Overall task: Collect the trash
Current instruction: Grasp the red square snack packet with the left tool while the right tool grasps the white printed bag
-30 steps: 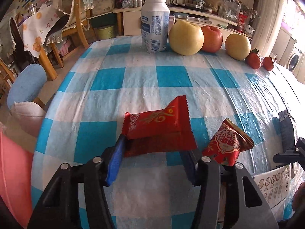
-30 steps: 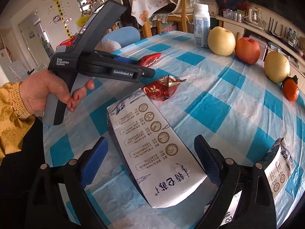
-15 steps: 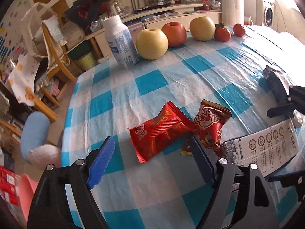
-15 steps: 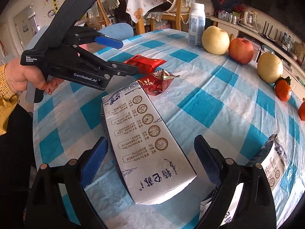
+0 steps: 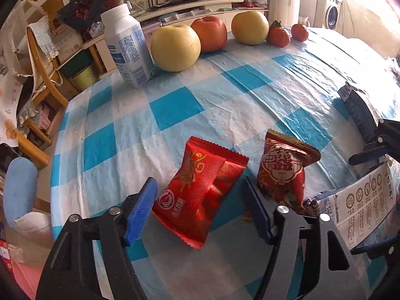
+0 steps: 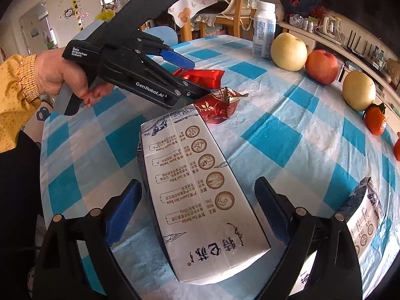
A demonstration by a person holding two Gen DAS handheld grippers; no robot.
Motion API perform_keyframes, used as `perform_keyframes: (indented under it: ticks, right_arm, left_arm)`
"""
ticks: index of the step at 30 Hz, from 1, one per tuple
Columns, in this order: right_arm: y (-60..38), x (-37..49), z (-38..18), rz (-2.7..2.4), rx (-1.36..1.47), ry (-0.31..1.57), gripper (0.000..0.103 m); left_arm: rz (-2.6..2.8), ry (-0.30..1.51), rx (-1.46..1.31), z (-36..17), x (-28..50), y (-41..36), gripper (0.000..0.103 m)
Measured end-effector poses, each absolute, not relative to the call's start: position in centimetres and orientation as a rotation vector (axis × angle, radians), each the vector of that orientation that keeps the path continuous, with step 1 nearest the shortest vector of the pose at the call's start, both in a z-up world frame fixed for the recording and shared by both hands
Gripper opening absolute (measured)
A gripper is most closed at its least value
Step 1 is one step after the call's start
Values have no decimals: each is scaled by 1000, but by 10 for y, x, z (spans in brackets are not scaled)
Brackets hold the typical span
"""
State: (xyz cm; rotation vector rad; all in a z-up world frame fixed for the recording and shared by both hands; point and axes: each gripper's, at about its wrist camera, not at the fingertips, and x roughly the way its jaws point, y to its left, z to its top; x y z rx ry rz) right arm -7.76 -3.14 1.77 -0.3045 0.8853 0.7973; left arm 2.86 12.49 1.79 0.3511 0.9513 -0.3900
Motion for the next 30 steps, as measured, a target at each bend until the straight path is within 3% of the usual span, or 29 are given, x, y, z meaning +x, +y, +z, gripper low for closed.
perform_keyframes:
  ticks: [2,4,14,18,30]
  right_arm:
    - [-31,-76,17,792,-303,886,92]
    - [-31,-76,16,788,-301,885,92]
    - [-36,-79,18,775,-287,872,92]
    - [-39,-82,18,761,-278,878,82]
    - [-37,-97,21,705,-313,839,67]
  left_arm:
    - [-389,938,349,19,23,121,52]
    - [-378,929,338,19,18,117,47]
    - [-251,908,213,20,-11,127,41]
    - [-208,907,148,23,-31,138,40]
    - [-115,827,4,54,-93,163,40]
